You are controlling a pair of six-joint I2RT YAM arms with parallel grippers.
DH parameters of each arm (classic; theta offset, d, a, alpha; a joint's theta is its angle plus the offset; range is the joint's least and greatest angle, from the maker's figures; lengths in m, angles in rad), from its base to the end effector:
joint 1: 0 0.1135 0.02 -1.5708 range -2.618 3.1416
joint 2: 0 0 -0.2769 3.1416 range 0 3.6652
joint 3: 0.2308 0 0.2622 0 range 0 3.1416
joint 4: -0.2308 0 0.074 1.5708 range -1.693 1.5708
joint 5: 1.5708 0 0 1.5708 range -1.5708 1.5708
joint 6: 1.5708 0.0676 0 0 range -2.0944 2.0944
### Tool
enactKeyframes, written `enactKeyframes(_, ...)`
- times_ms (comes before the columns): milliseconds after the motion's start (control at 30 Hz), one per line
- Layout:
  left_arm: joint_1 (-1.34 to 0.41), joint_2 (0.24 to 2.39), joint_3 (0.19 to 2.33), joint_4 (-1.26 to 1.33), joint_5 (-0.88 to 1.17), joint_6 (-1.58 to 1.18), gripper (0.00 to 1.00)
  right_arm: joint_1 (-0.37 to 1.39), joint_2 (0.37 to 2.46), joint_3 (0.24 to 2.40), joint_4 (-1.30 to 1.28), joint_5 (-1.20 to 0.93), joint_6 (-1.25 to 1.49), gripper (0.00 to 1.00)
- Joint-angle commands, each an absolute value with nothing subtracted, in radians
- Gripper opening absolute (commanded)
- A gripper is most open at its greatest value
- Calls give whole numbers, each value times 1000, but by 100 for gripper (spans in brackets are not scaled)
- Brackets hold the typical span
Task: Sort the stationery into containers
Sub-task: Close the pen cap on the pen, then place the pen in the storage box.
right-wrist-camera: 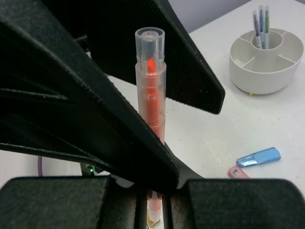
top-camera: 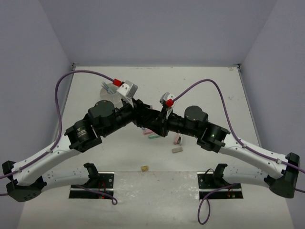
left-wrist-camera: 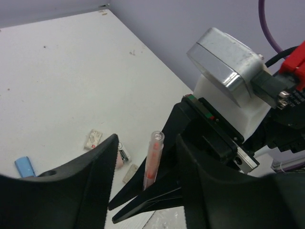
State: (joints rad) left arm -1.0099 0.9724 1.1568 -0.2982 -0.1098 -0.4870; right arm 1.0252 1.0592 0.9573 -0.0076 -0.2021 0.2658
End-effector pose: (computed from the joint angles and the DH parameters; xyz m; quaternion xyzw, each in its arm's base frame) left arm 0.1362 -0.2029 0.4320 0.1573 0.7292 -0.4224 0.5150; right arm 0.1357 0.2497 0.3733 -0.3371 0.6632 0.4594 0.4852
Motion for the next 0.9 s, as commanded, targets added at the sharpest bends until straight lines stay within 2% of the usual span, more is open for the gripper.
enactKeyframes(0,-1011,990,1189,-254,-125,-489,36,1037,1045,950,63,-240,245,0)
enactKeyframes(100,-1011,986,1175,-251,-108,-490,4,1037,1033,941,61,-216,241,0)
enactKeyframes(167,-1011,988,1178,-256,-134,-486,0,1035,1040,949,43,-166,241,0)
enactKeyframes(233,-1011,1003,1203,-289,-233,-467,0,1035,1048,957,9,-98,248,48)
enactKeyframes(267,-1011,1013,1225,-316,-281,-461,0,1035,1056,954,-9,-64,259,81)
enactKeyframes(300,-1011,1032,1242,-349,-379,-457,0,1035,1065,949,-27,-43,270,96)
enactKeyframes(400,-997,1127,1322,-411,-700,-441,0,1035,1071,909,-59,74,304,99)
enactKeyframes(467,-967,1182,1368,-409,-770,-412,0,1035,1058,867,-60,158,325,99)
enactKeyframes(500,-922,1223,1405,-402,-880,-399,0,1031,1041,818,-60,201,345,99)
enactKeyframes(600,-716,1317,1485,-376,-865,-402,0,1021,976,765,-60,232,358,99)
enactKeyframes(667,-604,1369,1480,-281,-938,-391,0,1014,924,721,-60,237,359,99)
enactKeyframes(767,-508,1415,1457,-176,-919,-388,0,1004,875,686,-58,244,356,99)
enactKeyframes(867,-417,1466,1388,54,-886,-355,0,979,823,638,-54,240,358,99)
